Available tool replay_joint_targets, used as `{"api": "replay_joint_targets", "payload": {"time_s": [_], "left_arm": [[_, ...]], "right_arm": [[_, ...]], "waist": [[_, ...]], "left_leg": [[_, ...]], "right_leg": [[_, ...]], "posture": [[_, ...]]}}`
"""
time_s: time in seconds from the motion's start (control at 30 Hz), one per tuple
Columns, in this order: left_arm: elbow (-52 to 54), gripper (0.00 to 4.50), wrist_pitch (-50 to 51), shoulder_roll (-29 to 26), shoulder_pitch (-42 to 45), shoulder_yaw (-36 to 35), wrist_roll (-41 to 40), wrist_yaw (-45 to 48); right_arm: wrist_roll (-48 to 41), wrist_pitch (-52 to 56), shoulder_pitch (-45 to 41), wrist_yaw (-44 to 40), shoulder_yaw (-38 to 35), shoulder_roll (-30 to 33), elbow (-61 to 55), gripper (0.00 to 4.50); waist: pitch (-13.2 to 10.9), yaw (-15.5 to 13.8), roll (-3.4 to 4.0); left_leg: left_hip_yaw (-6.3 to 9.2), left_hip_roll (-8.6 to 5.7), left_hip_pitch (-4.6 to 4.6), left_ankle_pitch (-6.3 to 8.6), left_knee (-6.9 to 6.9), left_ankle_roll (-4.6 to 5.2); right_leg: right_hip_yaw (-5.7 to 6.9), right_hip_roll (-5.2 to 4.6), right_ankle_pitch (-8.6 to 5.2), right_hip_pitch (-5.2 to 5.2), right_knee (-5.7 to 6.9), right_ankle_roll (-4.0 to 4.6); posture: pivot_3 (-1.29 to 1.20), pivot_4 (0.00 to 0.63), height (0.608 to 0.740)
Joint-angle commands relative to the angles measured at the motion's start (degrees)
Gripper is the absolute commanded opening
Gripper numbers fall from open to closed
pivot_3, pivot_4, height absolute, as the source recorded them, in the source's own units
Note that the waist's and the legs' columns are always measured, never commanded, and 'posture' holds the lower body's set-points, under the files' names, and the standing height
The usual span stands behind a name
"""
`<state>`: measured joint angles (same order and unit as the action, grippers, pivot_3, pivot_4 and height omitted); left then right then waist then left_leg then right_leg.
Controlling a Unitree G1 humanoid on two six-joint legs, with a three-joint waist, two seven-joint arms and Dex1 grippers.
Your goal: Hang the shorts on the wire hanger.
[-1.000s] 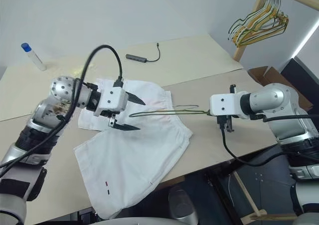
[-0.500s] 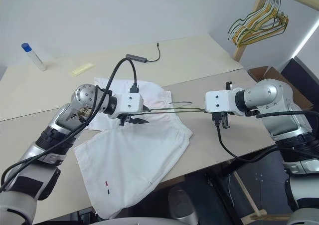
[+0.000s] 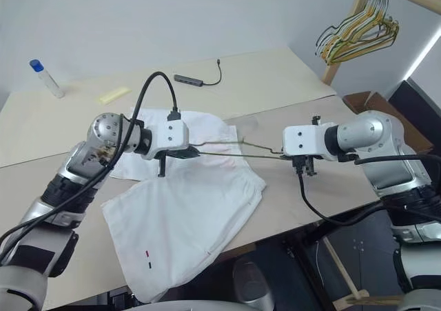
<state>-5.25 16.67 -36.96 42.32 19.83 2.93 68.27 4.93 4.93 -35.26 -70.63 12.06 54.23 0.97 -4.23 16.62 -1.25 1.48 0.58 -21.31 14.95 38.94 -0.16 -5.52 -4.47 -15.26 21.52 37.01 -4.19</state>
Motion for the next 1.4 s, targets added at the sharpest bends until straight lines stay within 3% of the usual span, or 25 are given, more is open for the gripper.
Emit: {"api": "replay_joint_targets", "payload": {"time_s": [0.03,0.17,0.23,0.4,0.53,0.77,0.9,1.13,1.23,1.27,1.4], "left_arm": [[2.0,0.0,1.4,-1.5,-0.4,-2.7,-1.2,-0.3],[3.1,0.0,2.2,-2.5,-1.5,-3.8,-2.0,-0.7],[3.9,0.0,3.0,-2.7,-1.5,-4.4,-2.9,-0.6],[5.2,0.0,4.6,-2.7,-1.0,-5.8,-5.2,0.2],[6.3,0.0,5.9,-3.0,-0.4,-6.7,-7.0,0.7],[8.7,0.0,6.4,-3.7,-1.3,-6.5,-7.4,0.3],[9.5,0.0,6.6,-4.1,-1.8,-6.6,-7.7,0.0],[10.0,0.0,6.4,-4.4,-1.9,-6.6,-8.2,-0.3],[10.0,0.0,6.0,-4.6,-1.9,-6.4,-8.3,-0.1],[9.9,0.0,5.8,-4.6,-1.9,-6.4,-8.3,-0.1],[8.7,0.0,1.5,-4.6,-2.4,-6.7,-8.5,0.6]], "right_arm": [[-4.8,1.7,-0.2,0.2,-5.9,1.2,-1.9,2.47],[-10.9,5.9,1.4,-1.1,-10.3,1.6,-3.8,3.91],[-13.0,8.0,2.6,-1.4,-11.3,1.5,-4.7,4.41],[-11.5,8.7,3.3,1.0,-8.3,-0.8,-4.3,4.41],[-6.8,8.7,-0.8,5.0,-4.0,-5.1,0.4,4.41],[-4.0,6.8,-5.9,4.8,0.0,-8.8,7.6,4.41],[-3.7,6.1,-6.9,4.2,0.6,-9.7,8.9,3.58],[-2.0,4.1,-7.8,4.9,1.5,-10.9,11.8,1.34],[-2.6,4.3,-8.0,4.2,1.2,-10.9,11.4,0.19],[-2.6,4.3,-8.1,4.1,1.2,-10.8,11.4,0.01],[-3.6,3.1,-6.6,2.3,0.6,-9.8,10.2,0.01]], "waist": [[0.0,0.0,0.0],[0.0,-0.1,0.0],[0.0,-0.2,0.0],[0.0,-0.4,0.01],[0.0,-0.2,0.02],[0.1,-1.2,0.08],[0.1,-1.7,0.09],[0.1,-2.0,0.1],[0.1,-2.0,0.1],[0.1,-1.9,0.11],[0.1,-2.0,0.12]], "left_leg": [[0.0,0.0,0.0,0.0,0.0,0.0],[0.03,0.06,0.0,0.0,0.0,0.0],[0.03,0.06,0.0,0.0,0.01,0.0],[0.03,0.04,0.0,0.0,0.0,0.0],[0.01,0.02,0.03,0.0,0.01,0.0],[0.03,-0.04,-0.18,0.0,0.0,-0.01],[0.05,-0.1,-0.55,-0.05,0.07,-0.06],[0.09,-0.19,-0.64,-0.07,0.07,-0.07],[0.11,-0.18,-0.63,-0.07,0.07,-0.07],[0.11,-0.18,-0.63,-0.07,0.07,-0.07],[0.12,-0.2,-0.66,-0.07,0.08,-0.08]], "right_leg": [[0.0,0.0,0.0,0.0,0.0,0.0],[0.01,0.01,0.0,-0.01,0.0,0.0],[0.02,0.0,0.0,-0.03,0.0,0.0],[0.02,0.01,0.0,-0.03,0.0,0.0],[-0.03,0.03,0.0,-0.03,0.04,0.0],[0.0,-0.03,0.01,0.21,0.08,0.0],[-0.01,-0.06,0.03,0.62,0.21,0.01],[-0.01,-0.12,0.03,0.7,0.22,0.0],[0.0,-0.09,0.03,0.7,0.23,0.01],[0.0,-0.09,0.03,0.7,0.23,0.01],[0.01,-0.11,0.03,0.69,0.22,0.0]], "posture": [[-0.22,0.0,0.74],[-0.21,0.0,0.74],[-0.2,0.0,0.74],[-0.19,0.0,0.74],[-0.19,0.0,0.74],[-0.16,0.0,0.74],[-0.15,0.0,0.74],[-0.15,0.0,0.74],[-0.15,0.0,0.74],[-0.15,0.0,0.74],[-0.15,0.0,0.74]]}}
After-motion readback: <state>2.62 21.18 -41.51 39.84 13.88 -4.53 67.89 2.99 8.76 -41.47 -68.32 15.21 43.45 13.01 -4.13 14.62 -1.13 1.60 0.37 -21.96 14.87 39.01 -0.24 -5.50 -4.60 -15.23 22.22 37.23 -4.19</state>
